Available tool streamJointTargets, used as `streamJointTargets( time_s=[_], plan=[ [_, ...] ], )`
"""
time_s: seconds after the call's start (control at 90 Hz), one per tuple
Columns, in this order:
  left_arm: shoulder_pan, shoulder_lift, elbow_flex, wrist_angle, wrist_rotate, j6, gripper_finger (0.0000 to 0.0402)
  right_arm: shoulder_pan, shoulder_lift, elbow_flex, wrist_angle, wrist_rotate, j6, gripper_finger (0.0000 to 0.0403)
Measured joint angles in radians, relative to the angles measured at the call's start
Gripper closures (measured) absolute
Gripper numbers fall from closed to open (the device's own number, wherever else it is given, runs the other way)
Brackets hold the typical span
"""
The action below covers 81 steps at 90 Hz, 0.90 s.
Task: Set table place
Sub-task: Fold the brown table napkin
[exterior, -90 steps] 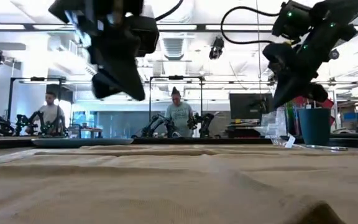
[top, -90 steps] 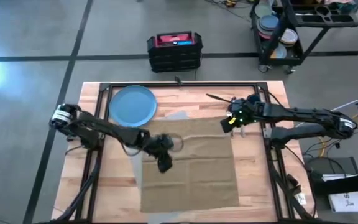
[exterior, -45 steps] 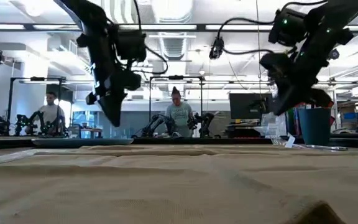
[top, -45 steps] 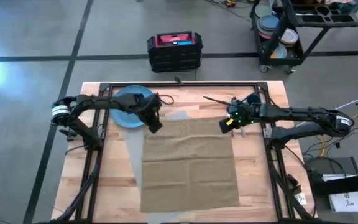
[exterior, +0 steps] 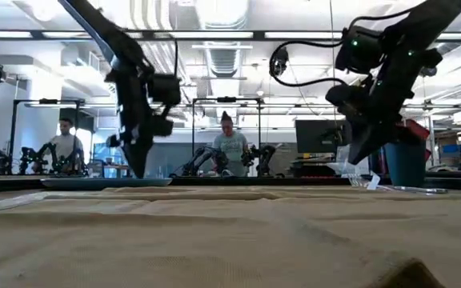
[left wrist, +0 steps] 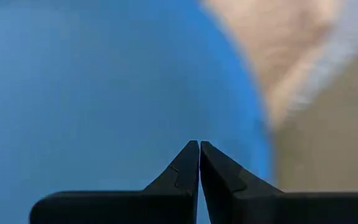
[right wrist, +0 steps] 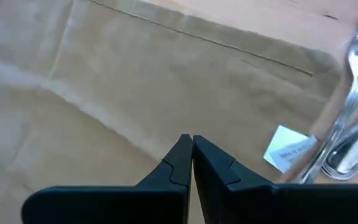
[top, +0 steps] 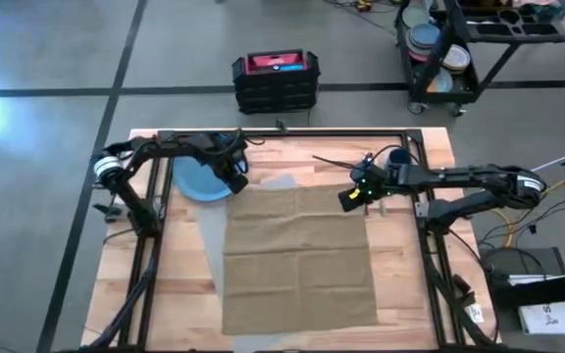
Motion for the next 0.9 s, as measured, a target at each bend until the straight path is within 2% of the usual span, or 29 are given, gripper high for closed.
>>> streamJointTargets(
  time_s=[0.333,0.456,0.578,0.722,0.9],
  plan=[
    [0.106,0.106,0.008,0.024,0.038,0.063,0.0401,0.000,-0.001,0.000,0.005,-0.006,0.000,0.0403],
    [0.120,0.074,0.013,0.037,0.058,0.051,0.0401,0.000,-0.001,0.000,0.005,-0.009,-0.003,0.0403],
    [0.101,0.012,0.010,0.021,0.072,-0.001,0.0402,0.005,-0.001,0.000,0.005,-0.065,-0.005,0.0403],
    [0.001,-0.097,0.006,-0.018,0.135,-0.079,0.0402,0.072,-0.001,0.000,0.004,-0.085,0.003,0.0403],
    [-0.291,-0.173,-0.043,0.053,0.156,-0.165,0.0402,0.209,0.002,-0.011,0.008,-0.046,0.049,0.0403]
  ],
)
